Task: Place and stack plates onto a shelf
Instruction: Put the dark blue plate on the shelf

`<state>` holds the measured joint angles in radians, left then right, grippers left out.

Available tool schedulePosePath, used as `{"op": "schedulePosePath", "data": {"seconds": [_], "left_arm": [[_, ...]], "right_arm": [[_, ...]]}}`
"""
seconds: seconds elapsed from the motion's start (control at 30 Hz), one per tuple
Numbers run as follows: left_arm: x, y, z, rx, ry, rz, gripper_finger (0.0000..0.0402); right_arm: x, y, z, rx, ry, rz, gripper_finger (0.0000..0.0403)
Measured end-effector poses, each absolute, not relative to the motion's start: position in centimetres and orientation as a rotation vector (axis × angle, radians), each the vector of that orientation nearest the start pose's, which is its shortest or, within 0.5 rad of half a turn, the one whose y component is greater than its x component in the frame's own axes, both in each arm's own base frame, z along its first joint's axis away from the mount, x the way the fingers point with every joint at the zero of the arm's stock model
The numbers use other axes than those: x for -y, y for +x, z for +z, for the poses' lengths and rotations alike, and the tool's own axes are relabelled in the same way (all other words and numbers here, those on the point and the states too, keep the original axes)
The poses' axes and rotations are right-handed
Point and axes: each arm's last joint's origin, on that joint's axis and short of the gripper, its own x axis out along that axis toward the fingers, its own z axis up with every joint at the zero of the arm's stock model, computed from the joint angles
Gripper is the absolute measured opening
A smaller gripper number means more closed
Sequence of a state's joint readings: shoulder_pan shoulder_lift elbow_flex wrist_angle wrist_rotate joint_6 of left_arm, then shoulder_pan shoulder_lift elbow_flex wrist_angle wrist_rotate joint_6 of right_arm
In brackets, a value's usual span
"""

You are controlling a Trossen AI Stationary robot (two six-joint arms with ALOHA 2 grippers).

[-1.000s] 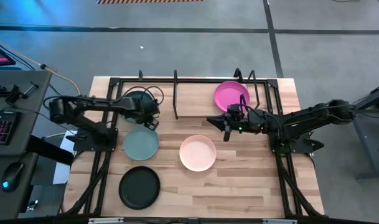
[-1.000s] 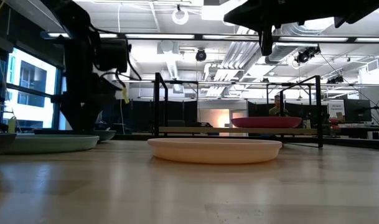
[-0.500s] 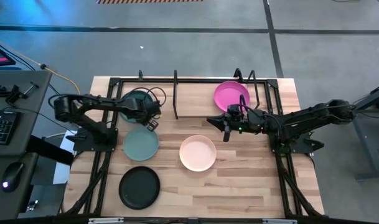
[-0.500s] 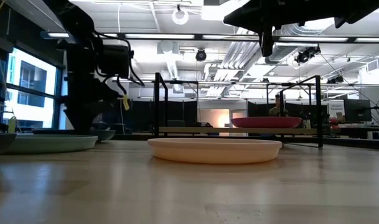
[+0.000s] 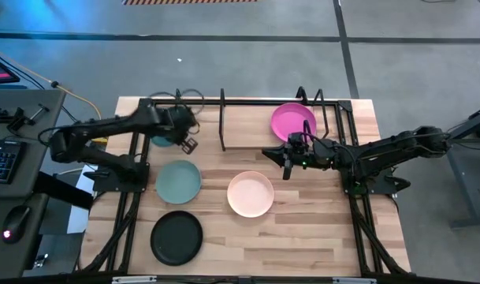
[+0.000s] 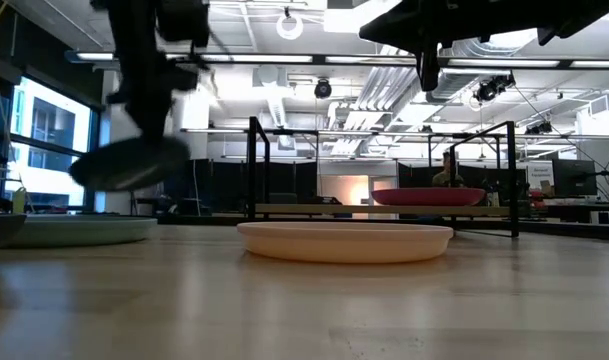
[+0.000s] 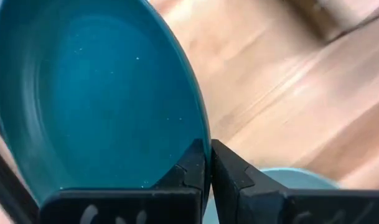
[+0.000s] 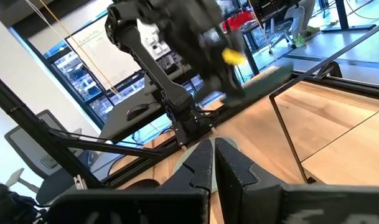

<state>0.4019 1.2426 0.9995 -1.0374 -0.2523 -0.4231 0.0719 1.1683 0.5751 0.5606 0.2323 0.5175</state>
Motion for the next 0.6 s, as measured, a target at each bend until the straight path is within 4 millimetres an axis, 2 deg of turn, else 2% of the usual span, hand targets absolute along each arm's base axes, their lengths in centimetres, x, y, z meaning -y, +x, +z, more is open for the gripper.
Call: {"op": "schedulePosePath", "data": {"seconds": [0.2, 0.37, 0.5, 0.6], "left_arm": [[-9.0, 20.1, 34.0, -1.023, -0.346, 0.778, 0.0001], [-8.2, 21.9, 39.7, -0.932, -0.206, 0.715, 0.0001], [-7.2, 24.8, 42.6, -0.871, -0.091, 0.634, 0.0001], [-6.5, 27.7, 43.3, -0.859, 0.002, 0.581, 0.0001]], "right_arm": [[-1.1, 24.9, 25.7, 0.022, 0.561, -0.163, 0.0000], [-1.1, 24.9, 26.1, 0.062, 0.568, -0.151, 0.0000], [-1.1, 24.3, 26.9, 0.098, 0.540, -0.146, 0.0000], [-1.0, 23.5, 28.0, 0.144, 0.508, -0.137, 0.0000]]}}
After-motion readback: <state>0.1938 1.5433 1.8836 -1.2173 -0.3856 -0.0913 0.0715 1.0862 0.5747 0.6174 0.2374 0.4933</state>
